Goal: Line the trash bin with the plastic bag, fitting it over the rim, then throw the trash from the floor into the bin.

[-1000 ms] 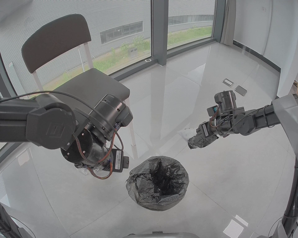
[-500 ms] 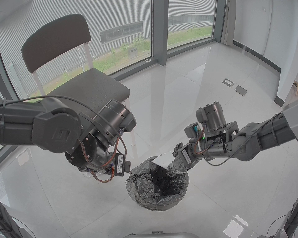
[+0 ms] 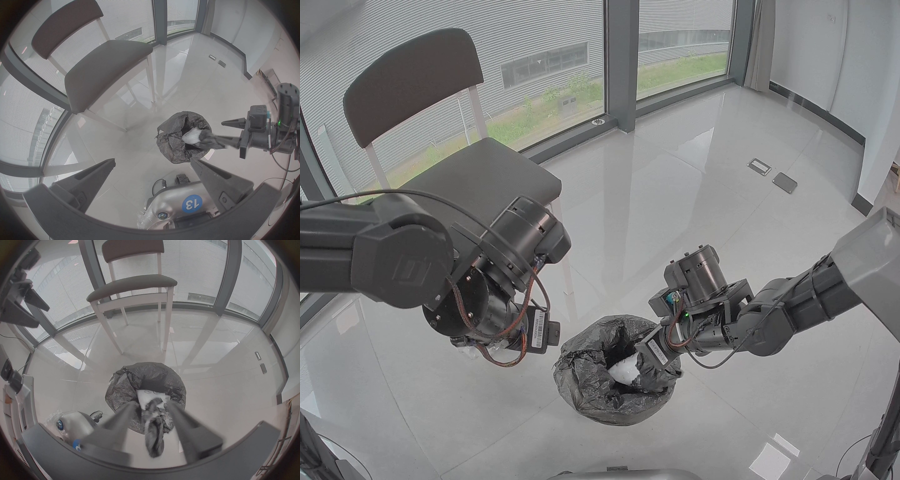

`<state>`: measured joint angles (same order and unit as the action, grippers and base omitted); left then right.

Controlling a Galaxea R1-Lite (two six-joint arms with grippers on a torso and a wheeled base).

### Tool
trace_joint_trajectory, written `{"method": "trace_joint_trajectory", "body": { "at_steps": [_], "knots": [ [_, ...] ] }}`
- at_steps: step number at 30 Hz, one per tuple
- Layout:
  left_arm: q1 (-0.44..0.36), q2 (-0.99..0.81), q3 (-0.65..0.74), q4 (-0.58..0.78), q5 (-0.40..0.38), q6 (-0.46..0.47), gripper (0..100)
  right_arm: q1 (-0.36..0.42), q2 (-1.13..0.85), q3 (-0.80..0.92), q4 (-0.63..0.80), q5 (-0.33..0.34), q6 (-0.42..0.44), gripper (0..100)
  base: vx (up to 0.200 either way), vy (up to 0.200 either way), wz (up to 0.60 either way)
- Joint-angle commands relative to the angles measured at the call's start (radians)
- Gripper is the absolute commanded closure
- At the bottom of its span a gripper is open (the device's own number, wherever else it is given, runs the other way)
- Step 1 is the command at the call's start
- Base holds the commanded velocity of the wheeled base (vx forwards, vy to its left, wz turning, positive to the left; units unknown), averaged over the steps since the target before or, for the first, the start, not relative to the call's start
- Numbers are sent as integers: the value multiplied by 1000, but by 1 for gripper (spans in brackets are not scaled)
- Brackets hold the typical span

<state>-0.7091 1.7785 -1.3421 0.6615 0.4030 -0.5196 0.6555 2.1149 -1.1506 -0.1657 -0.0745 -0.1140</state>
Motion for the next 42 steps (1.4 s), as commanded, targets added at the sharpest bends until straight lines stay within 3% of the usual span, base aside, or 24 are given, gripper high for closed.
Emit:
{"method": "trace_joint_trajectory", "body": {
  "at_steps": [1, 9, 11, 19, 23, 28, 33, 39, 42],
  "knots": [
    [2, -11, 3, 0, 2, 0, 0, -1, 42, -21, -26, -5, 22, 0, 0, 0, 0],
    [7, -24, 1, -14, 2, 0, 0, -57, 17, -60, -43, -25, 48, 0, 0, 0, 0],
    [28, -31, 1, -62, 5, 1, 0, -123, -30, -69, -37, -62, 48, 0, 0, 0, 0],
    [180, -97, -2, -209, 8, 24, 0, -363, -253, 28, 23, -103, 48, 0, 0, 0, 0],
    [257, -140, 1, -290, 4, 52, 0, -442, -391, 108, 49, -126, 40, 0, 0, 0, 0],
    [361, -195, 18, -424, -21, 104, 0, -563, -658, 134, 333, -133, 42, 0, 0, 0, 0],
    [379, -220, 17, -467, -23, 105, 0, -619, -808, 135, 411, -159, 45, 0, 0, 0, 0],
    [554, -413, 84, -465, -15, 248, 0, -718, -1162, 166, 505, -179, 42, 0, 0, 0, 0],
    [620, -539, 156, -450, -7, 260, 0, -738, -1329, 204, 563, -179, 47, 0, 0, 0, 0]
  ]
}}
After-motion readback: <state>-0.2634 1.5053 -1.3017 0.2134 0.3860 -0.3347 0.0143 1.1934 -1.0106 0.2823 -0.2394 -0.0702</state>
